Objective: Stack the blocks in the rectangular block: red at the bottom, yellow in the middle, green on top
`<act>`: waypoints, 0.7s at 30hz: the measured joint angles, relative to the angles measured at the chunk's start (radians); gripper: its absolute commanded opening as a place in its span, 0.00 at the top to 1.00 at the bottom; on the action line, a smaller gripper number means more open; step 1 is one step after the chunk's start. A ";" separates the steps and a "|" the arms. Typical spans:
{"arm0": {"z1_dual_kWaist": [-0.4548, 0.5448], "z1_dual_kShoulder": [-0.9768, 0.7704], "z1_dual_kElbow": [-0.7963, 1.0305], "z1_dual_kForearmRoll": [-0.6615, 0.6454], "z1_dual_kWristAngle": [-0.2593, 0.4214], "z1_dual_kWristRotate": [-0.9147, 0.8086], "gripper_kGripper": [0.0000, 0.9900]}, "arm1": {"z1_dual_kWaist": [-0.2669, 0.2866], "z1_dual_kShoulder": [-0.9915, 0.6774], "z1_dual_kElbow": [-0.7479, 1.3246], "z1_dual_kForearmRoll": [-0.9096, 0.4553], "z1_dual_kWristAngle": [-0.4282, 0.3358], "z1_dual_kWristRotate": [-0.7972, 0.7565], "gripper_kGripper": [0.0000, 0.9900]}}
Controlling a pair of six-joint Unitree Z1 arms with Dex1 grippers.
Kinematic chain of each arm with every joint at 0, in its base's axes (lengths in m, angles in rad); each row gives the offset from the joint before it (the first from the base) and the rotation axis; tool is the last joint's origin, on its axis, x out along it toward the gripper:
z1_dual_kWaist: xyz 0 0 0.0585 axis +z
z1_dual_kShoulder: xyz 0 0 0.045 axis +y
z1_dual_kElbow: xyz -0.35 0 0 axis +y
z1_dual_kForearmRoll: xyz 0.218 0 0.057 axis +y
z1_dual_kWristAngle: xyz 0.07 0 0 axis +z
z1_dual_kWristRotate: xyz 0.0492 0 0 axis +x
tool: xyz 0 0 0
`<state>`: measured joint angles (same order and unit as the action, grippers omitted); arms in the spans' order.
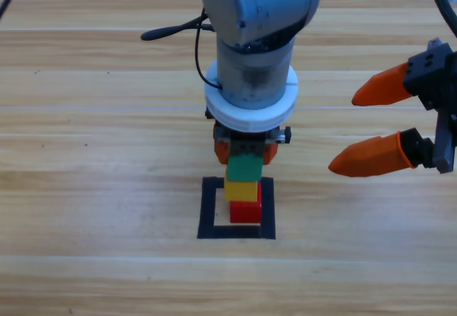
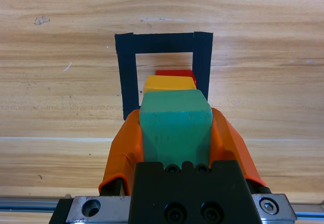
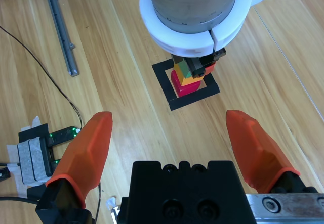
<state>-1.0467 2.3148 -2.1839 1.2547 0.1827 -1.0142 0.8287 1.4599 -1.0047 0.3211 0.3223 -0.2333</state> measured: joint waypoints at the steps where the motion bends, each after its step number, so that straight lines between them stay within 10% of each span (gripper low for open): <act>1: 0.000 0.001 0.000 -0.001 0.000 0.000 0.96 | 0.000 0.000 0.000 0.000 0.000 0.000 0.00; 8: 0.000 0.001 0.000 -0.002 0.000 0.000 0.92 | 0.000 0.000 0.000 0.000 0.000 0.000 0.00; 10: 0.000 0.001 0.000 -0.002 0.000 0.000 0.78 | 0.000 0.000 0.000 0.000 0.000 0.000 0.00; 15: 0.001 0.001 0.001 -0.003 0.000 0.002 0.02 | 0.000 0.000 0.000 0.000 0.000 0.000 0.00; 21: 0.001 0.001 0.003 -0.008 0.000 0.002 0.00 | 0.000 0.000 0.000 0.000 0.000 0.000 0.00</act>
<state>-1.0456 2.3155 -2.1812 1.2468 0.1827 -1.0123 0.8287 1.4599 -1.0047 0.3211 0.3222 -0.2333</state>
